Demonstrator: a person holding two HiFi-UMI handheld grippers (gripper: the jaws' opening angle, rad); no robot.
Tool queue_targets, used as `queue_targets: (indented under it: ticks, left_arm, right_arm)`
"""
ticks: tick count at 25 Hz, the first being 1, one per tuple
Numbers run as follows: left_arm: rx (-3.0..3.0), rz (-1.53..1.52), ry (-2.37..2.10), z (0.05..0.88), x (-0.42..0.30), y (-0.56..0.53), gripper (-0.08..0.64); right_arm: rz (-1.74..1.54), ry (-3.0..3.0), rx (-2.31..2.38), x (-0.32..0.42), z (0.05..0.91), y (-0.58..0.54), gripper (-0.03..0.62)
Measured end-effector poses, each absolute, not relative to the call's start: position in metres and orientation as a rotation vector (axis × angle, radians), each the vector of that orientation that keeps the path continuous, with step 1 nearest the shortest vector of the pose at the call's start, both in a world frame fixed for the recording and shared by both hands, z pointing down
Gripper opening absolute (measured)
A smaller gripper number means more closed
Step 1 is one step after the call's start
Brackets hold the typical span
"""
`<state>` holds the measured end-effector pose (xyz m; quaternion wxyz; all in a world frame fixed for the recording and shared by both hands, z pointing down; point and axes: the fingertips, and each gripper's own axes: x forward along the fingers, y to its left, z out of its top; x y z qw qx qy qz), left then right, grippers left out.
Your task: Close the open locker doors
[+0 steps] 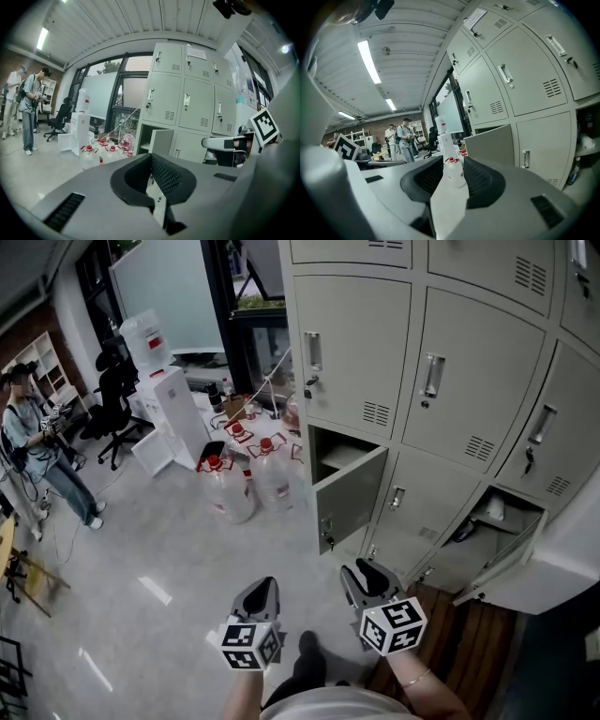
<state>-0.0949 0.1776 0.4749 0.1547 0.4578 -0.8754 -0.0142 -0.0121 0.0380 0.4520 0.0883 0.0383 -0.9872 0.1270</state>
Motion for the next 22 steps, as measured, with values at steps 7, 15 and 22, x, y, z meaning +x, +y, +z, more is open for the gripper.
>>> queue_targets:
  ticks: [7,15,22]
  left_arm:
    - [1.337,-0.05,-2.481,0.474,-0.179,0.154,0.02]
    - [1.375,-0.082,-2.439,0.474,-0.243,0.143,0.02]
    - [1.393,-0.085,-2.438,0.479,-0.276,0.143,0.02]
  right_arm:
    - [0.318,-2.945,0.166,-0.106,0.445,0.014,0.127]
    - [0.289,-2.91,0.263,-0.171,0.449,-0.002,0.137]
    - [0.247,-2.869,0.333,-0.198,0.456,-0.007,0.138]
